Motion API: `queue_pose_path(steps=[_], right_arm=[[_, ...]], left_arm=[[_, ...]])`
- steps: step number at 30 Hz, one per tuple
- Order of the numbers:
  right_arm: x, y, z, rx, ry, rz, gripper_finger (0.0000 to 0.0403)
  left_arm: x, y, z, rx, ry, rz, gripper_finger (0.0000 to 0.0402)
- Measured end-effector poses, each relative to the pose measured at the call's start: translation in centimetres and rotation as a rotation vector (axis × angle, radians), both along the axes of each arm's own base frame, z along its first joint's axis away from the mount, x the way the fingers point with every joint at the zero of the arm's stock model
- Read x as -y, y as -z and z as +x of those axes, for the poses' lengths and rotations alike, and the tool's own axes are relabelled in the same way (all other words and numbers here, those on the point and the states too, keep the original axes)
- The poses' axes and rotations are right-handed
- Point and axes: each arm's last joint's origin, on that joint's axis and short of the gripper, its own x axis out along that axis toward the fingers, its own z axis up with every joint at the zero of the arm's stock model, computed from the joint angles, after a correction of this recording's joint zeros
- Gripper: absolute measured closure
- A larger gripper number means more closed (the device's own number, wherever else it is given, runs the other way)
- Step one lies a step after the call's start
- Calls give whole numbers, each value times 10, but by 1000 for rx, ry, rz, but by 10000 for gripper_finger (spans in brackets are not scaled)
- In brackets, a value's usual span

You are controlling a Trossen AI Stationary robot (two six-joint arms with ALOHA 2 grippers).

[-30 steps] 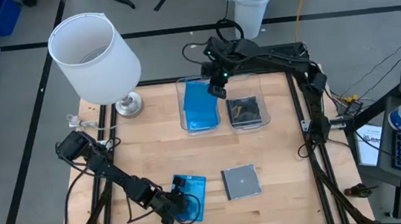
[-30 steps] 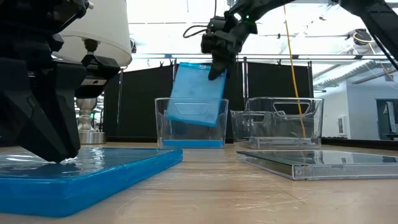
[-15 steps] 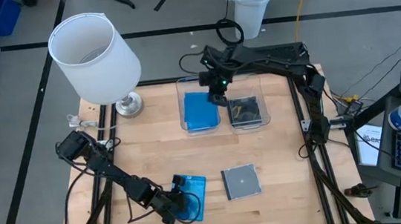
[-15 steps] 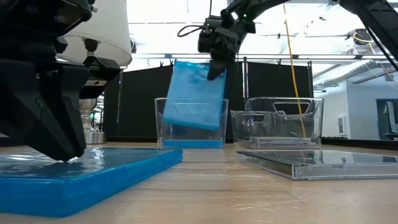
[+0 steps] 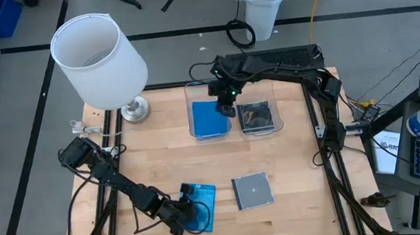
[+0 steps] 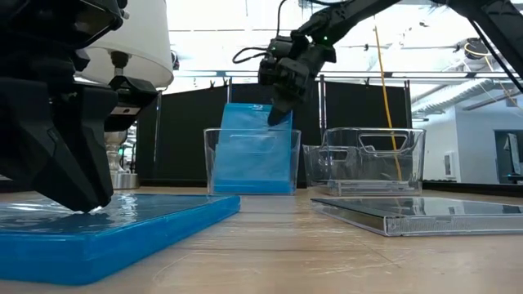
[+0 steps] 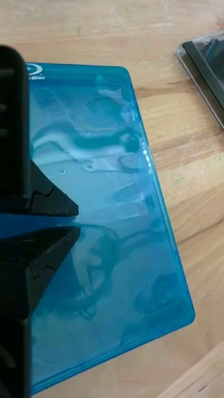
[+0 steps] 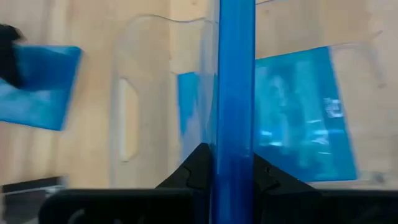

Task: Pick & place jewel cases by type
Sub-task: Put the top blue CD case into the left transparent bin

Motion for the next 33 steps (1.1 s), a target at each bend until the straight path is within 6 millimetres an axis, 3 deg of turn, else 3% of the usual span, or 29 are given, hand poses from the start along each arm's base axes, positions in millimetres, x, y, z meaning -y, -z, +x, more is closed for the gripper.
queue_pose_path(steps=[7,23,33], right_arm=[[-3,0,9,20,-15,-137,330],[-16,4,16,-114,28,-425,171],[-38,0,32,-65,-41,-572,140]], left_arm=[[0,0,0,-2,0,-3,355],[0,1,0,-8,1,-1,355],[0,1,-1,-9,-4,-4,355]])
